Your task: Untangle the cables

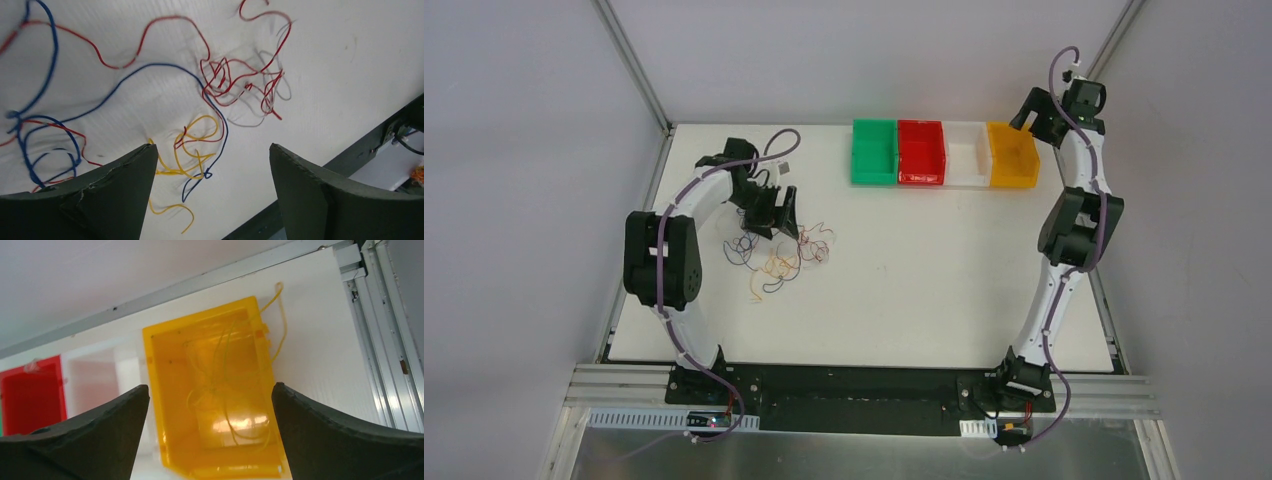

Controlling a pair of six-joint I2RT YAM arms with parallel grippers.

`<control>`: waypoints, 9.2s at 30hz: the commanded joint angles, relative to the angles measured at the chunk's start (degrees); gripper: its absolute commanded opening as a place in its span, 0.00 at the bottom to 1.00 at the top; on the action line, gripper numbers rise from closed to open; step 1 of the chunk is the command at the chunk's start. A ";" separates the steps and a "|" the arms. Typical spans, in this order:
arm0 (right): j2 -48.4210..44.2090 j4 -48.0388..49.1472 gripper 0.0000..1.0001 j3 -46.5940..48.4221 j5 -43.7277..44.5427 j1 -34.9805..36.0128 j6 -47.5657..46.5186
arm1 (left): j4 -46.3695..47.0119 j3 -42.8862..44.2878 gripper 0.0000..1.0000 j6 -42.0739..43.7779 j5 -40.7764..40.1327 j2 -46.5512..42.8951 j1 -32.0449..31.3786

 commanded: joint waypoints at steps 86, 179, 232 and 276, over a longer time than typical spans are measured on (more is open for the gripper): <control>-42.56 -22.63 0.90 -39.72 -31.08 30.59 -10.45 | 2.62 10.03 0.00 -4.57 15.88 -23.65 -5.33; -40.86 -5.90 0.66 -60.98 -19.46 52.47 -63.56 | 9.66 -7.19 0.42 -14.87 18.66 -24.27 2.32; -45.26 -6.70 0.00 -30.98 -30.09 27.17 -20.02 | 9.58 -2.31 0.59 -14.32 14.40 -18.78 3.18; -32.76 -33.06 0.80 -21.74 -19.80 21.22 -24.25 | -1.52 -4.25 0.77 16.94 17.20 -12.97 3.28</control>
